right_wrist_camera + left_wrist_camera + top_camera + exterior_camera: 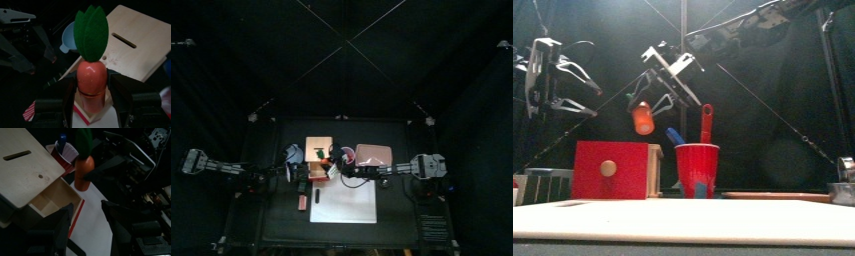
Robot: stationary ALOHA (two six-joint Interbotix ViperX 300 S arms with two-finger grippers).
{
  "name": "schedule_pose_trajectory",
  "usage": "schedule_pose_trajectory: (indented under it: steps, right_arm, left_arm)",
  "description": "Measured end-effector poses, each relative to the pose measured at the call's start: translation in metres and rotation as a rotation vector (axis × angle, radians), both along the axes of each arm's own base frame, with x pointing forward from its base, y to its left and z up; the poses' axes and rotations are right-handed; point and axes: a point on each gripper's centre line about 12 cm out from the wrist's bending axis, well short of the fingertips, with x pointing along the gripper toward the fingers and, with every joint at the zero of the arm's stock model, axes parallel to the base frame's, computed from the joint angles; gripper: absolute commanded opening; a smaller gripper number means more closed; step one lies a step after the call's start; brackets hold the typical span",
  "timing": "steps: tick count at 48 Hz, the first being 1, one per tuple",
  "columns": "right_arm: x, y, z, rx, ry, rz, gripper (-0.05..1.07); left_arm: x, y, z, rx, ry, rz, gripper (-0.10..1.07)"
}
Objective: Put sushi roll on cutting board
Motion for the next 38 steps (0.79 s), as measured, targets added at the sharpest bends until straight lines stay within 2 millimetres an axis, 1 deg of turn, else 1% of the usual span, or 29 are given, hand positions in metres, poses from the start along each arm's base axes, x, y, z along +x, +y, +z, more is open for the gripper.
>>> schedule_pose_trajectory:
  steps: [4,9,18,25,34,38]
  right_arm:
    - [0.005,0.000,-0.007,-0.003,0.009,0.008,0.75]
    - [0.005,-0.001,-0.007,-0.005,0.009,0.008,0.83]
    - [0.006,0.002,-0.007,-0.012,0.007,0.026,0.96]
    - [0.006,0.003,-0.007,-0.008,0.006,0.027,0.98]
    - [0.005,0.003,-0.007,0.000,0.006,0.025,0.97]
    - [-0.003,0.007,-0.006,0.049,0.002,0.038,0.97]
  left_arm:
    - [0.000,0.000,0.000,-0.001,-0.001,0.001,0.86]
    - [0.000,0.000,0.001,0.000,-0.003,0.000,0.86]
    - [0.000,0.000,0.001,0.001,-0.004,0.000,0.86]
    - [0.000,0.000,0.001,-0.001,-0.002,0.000,0.86]
    - [-0.001,-0.009,-0.008,-0.029,0.068,-0.061,0.85]
    - [-0.002,-0.014,-0.011,-0.037,0.091,-0.092,0.85]
